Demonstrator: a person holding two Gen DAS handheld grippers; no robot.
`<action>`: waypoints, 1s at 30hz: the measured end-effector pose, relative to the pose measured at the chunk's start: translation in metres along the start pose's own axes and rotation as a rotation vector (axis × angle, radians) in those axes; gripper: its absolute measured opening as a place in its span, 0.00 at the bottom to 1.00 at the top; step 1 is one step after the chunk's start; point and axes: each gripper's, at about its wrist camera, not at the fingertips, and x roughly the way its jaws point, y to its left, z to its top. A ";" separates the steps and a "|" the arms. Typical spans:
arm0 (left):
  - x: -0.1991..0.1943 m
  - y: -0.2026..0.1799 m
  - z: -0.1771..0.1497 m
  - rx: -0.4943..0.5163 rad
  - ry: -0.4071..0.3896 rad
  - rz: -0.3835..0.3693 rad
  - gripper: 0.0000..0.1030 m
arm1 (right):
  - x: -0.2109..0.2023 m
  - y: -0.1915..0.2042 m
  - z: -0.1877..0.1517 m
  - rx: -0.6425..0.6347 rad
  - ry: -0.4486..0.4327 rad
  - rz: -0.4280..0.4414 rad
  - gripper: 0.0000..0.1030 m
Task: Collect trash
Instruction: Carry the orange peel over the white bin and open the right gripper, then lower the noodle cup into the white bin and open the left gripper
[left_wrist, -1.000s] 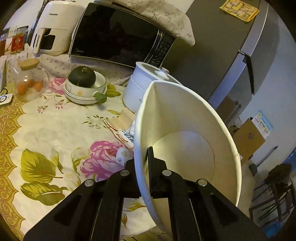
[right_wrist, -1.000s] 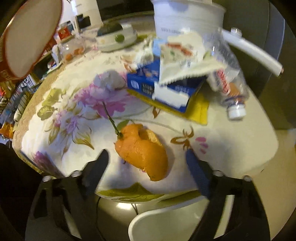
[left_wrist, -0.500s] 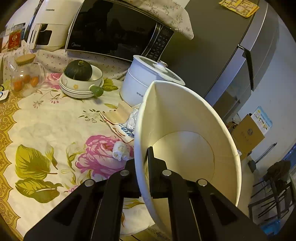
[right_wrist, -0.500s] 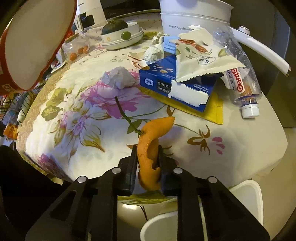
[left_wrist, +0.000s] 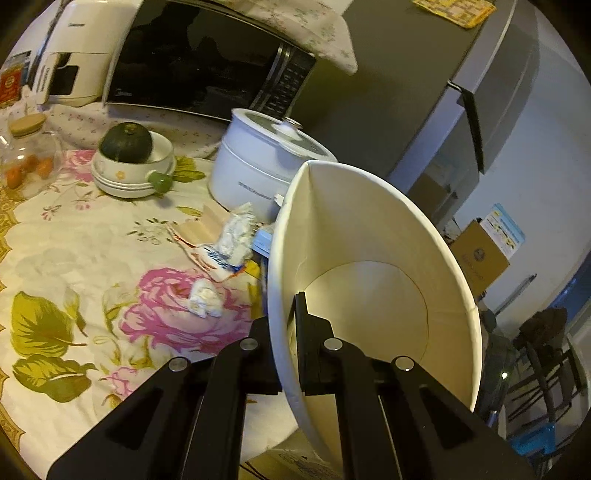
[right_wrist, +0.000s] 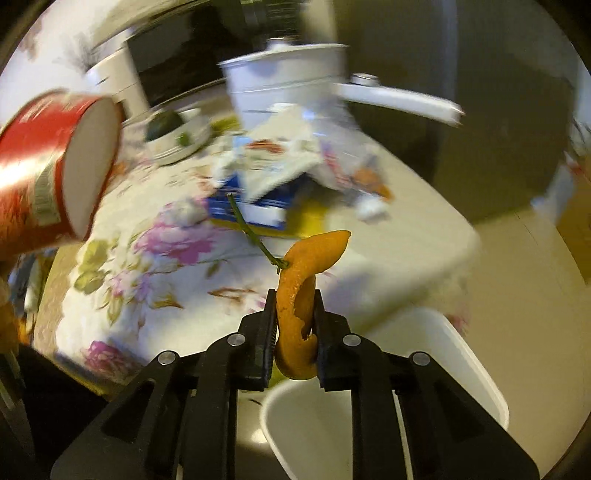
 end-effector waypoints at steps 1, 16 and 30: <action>0.002 -0.004 -0.001 0.008 0.006 -0.005 0.05 | -0.001 -0.006 -0.004 0.033 0.016 -0.026 0.17; 0.035 -0.055 -0.025 0.096 0.102 -0.081 0.05 | -0.027 -0.066 -0.043 0.230 0.011 -0.359 0.86; 0.100 -0.126 -0.087 0.237 0.339 -0.177 0.05 | -0.098 -0.119 -0.068 0.480 -0.239 -0.431 0.93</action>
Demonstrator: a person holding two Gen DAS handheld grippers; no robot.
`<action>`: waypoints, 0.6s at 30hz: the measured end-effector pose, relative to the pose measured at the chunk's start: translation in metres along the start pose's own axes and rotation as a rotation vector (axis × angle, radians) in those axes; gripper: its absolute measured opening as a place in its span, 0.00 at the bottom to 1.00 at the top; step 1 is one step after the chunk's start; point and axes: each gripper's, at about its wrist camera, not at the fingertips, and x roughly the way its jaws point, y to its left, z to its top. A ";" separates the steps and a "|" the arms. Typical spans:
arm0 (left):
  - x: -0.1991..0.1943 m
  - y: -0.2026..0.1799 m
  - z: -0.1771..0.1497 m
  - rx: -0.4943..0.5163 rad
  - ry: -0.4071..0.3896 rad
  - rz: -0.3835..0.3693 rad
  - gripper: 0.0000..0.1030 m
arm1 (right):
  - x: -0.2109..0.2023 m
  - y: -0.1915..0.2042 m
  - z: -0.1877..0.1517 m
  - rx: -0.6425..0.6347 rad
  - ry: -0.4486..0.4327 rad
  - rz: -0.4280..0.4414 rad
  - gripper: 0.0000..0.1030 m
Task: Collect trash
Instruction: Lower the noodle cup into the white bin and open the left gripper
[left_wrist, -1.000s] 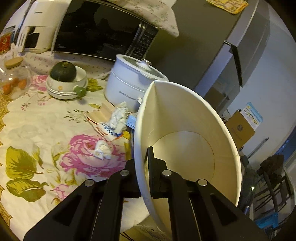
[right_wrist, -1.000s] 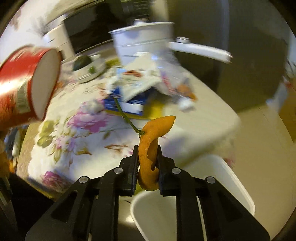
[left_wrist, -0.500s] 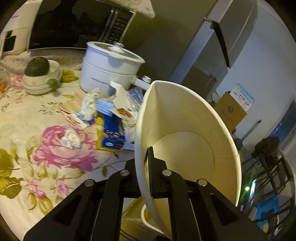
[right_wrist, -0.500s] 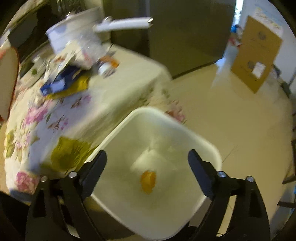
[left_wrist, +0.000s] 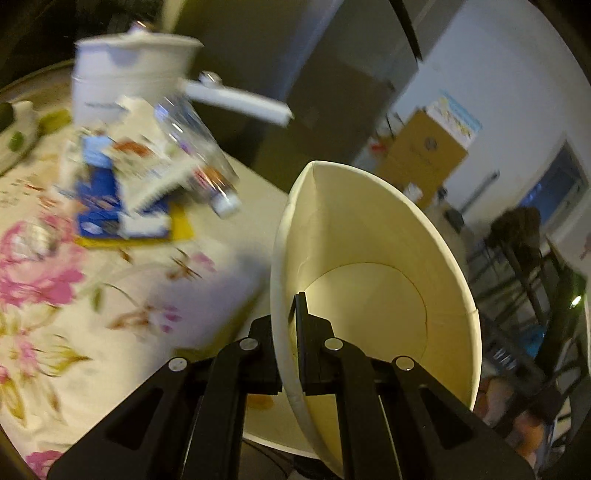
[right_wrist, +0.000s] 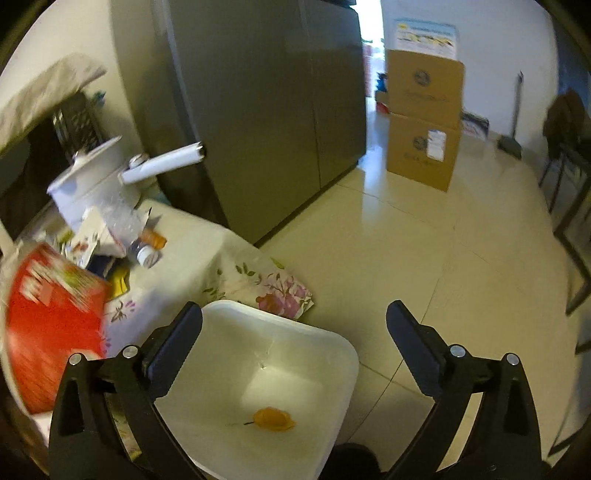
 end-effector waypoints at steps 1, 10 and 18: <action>0.008 -0.005 -0.004 0.016 0.023 -0.003 0.05 | -0.002 -0.003 -0.001 0.011 0.003 0.005 0.93; 0.068 -0.033 -0.036 0.112 0.191 0.002 0.13 | -0.005 -0.005 -0.006 0.023 0.006 0.016 0.93; 0.067 -0.025 -0.036 0.106 0.215 0.018 0.61 | -0.005 -0.012 -0.004 0.060 0.001 0.021 0.93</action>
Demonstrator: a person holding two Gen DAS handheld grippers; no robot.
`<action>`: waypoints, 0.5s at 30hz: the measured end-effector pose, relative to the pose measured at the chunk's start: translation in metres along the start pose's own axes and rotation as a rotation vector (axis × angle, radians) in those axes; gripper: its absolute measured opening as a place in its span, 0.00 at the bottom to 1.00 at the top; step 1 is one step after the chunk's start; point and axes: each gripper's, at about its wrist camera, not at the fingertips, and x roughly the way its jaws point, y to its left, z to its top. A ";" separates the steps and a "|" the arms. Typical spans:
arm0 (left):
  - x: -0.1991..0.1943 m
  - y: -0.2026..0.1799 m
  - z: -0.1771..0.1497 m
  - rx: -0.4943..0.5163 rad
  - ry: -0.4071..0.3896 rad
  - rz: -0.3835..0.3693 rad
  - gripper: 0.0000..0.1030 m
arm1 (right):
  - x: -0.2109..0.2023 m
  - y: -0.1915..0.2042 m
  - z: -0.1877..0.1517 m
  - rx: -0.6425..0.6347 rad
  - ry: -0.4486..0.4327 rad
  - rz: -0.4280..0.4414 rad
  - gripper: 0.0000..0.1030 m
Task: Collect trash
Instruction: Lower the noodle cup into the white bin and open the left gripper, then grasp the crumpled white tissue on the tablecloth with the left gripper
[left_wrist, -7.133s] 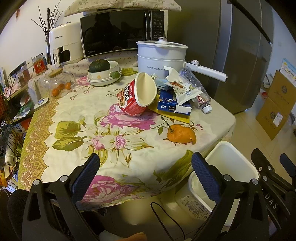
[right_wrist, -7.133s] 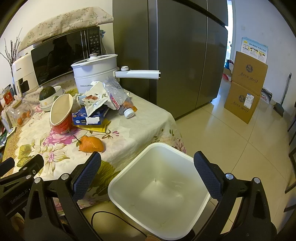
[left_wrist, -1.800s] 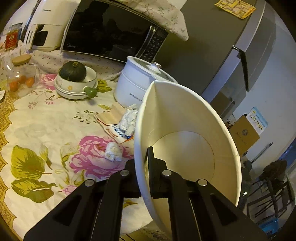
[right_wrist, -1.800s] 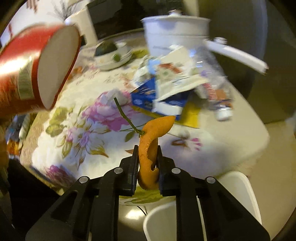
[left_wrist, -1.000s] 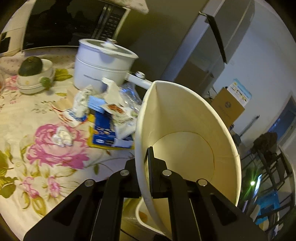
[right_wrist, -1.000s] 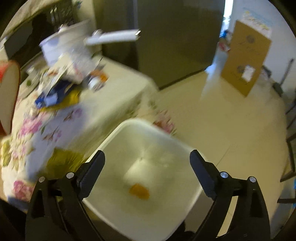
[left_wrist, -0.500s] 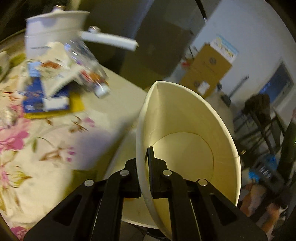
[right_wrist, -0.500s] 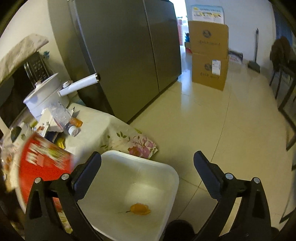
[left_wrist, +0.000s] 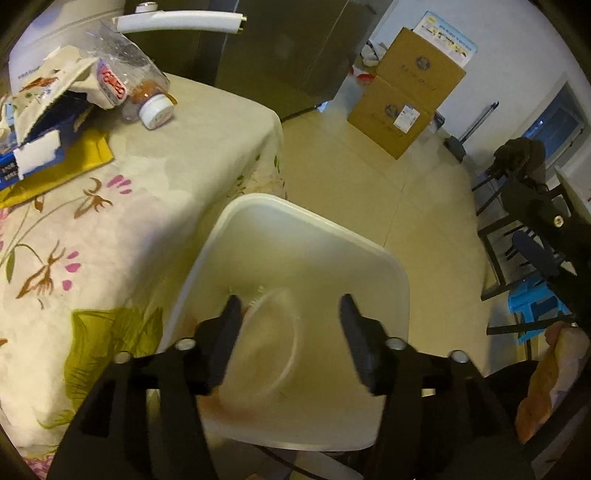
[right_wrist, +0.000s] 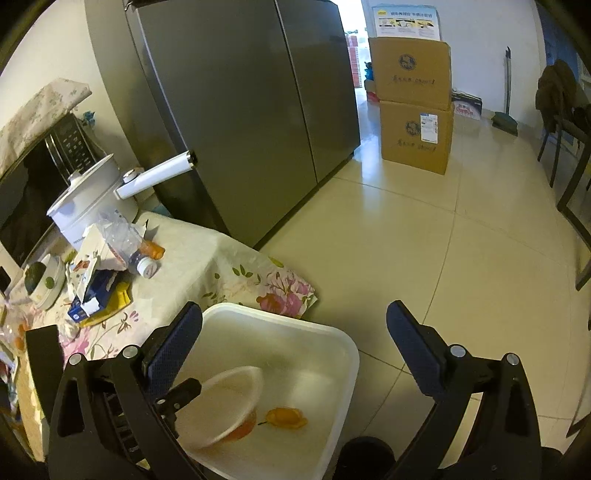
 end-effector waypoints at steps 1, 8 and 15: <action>-0.003 0.002 0.000 -0.006 -0.005 0.004 0.65 | 0.001 0.000 0.000 0.003 0.001 0.003 0.93; -0.046 0.031 0.018 -0.054 -0.130 0.090 0.70 | 0.011 0.013 -0.001 -0.014 0.039 0.034 0.93; -0.093 0.090 0.040 -0.214 -0.288 0.233 0.82 | 0.020 0.037 -0.009 -0.095 0.080 0.048 0.93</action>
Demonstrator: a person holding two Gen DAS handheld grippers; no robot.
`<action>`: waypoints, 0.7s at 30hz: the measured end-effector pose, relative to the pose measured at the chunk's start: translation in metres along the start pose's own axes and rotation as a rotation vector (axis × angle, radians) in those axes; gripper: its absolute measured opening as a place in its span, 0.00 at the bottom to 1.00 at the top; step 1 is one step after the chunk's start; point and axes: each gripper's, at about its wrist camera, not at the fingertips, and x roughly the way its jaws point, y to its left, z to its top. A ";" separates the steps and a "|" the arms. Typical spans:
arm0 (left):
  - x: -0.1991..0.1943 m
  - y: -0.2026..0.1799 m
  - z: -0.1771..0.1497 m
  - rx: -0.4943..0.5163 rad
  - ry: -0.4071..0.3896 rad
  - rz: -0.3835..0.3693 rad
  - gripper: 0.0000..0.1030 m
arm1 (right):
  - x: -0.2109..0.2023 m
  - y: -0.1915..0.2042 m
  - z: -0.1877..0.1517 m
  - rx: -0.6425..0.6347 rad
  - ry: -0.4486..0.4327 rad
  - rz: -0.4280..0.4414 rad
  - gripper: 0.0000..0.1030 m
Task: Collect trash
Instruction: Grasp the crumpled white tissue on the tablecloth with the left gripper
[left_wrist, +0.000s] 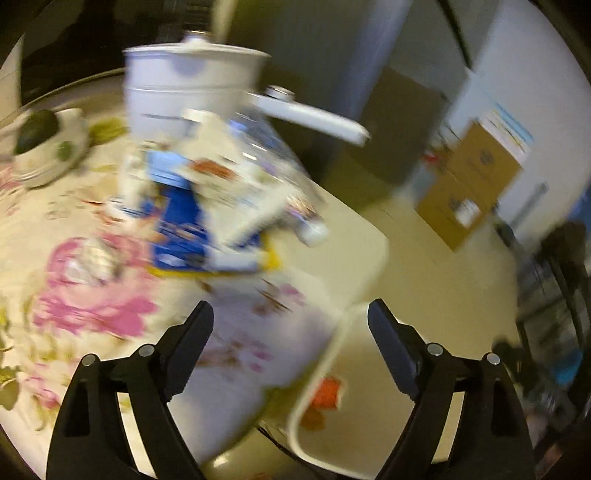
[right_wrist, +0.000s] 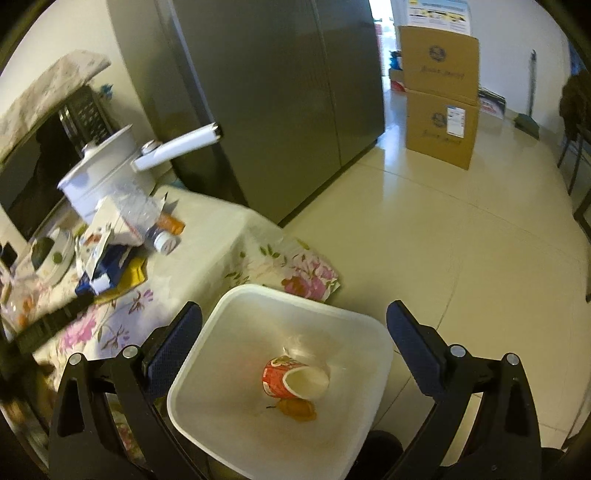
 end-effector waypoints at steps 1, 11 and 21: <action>-0.001 0.007 0.004 -0.019 -0.011 0.023 0.82 | 0.002 0.003 -0.001 -0.013 0.007 0.001 0.93; 0.022 0.140 0.038 -0.355 -0.009 0.297 0.85 | 0.017 0.029 -0.014 -0.122 0.080 0.011 0.93; 0.063 0.164 0.032 -0.350 0.063 0.332 0.68 | 0.024 0.039 -0.019 -0.168 0.104 0.013 0.93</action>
